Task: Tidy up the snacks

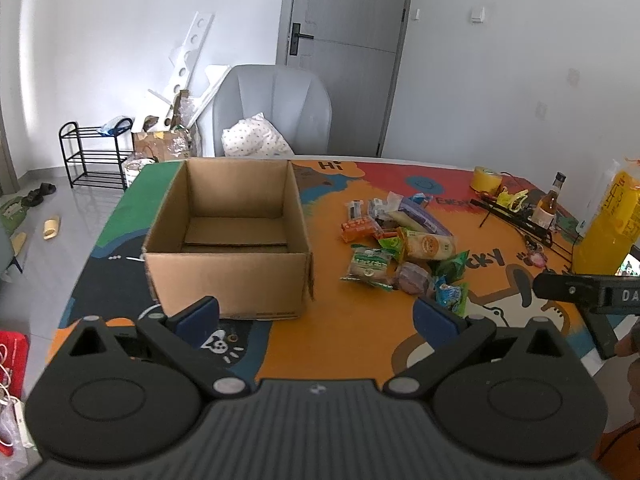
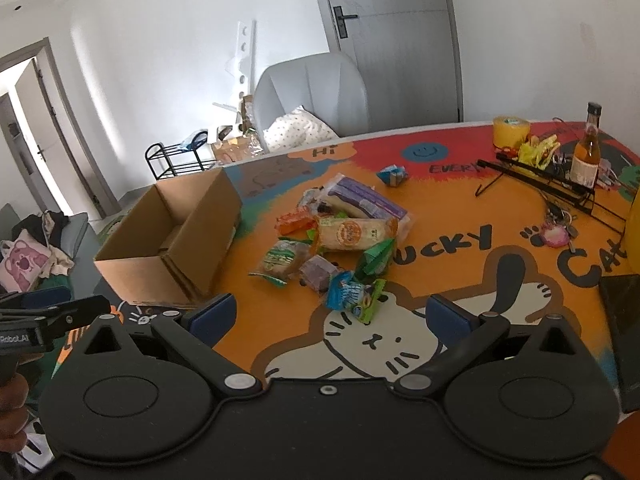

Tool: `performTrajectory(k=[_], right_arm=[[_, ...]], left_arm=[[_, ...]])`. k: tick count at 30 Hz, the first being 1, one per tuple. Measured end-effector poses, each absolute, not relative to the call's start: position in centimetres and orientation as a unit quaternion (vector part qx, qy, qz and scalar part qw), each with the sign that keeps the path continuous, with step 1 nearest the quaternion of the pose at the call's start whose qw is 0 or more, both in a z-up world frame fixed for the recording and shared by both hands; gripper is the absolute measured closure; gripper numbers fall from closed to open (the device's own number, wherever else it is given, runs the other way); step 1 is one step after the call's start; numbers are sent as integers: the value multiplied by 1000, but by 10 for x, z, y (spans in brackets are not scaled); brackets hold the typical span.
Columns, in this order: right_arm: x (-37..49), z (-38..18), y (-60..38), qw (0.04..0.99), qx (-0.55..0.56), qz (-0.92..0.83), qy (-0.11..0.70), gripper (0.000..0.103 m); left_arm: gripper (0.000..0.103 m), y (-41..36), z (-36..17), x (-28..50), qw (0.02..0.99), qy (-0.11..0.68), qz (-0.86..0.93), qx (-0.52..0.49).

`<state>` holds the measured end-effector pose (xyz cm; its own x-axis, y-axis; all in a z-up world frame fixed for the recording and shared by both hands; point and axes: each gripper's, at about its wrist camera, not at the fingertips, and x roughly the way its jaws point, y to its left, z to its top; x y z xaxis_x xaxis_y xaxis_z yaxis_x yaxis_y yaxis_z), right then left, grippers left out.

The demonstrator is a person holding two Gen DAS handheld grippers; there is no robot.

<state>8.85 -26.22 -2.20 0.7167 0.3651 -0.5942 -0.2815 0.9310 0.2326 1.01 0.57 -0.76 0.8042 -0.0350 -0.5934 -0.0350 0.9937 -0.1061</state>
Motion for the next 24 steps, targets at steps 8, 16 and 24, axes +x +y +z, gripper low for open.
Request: performTrajectory(k=[8, 16, 24], right_arm=[[107, -45, -264, 923, 69, 170, 339, 0], [126, -64, -268, 920, 86, 170, 342, 5], [153, -87, -273, 911, 118, 174, 354, 18]], left_arm=[[1, -5, -23, 29, 950, 306, -5, -64], [3, -17, -36, 46, 954, 292, -17, -70], [15, -33, -52, 69, 956, 284, -24, -72]])
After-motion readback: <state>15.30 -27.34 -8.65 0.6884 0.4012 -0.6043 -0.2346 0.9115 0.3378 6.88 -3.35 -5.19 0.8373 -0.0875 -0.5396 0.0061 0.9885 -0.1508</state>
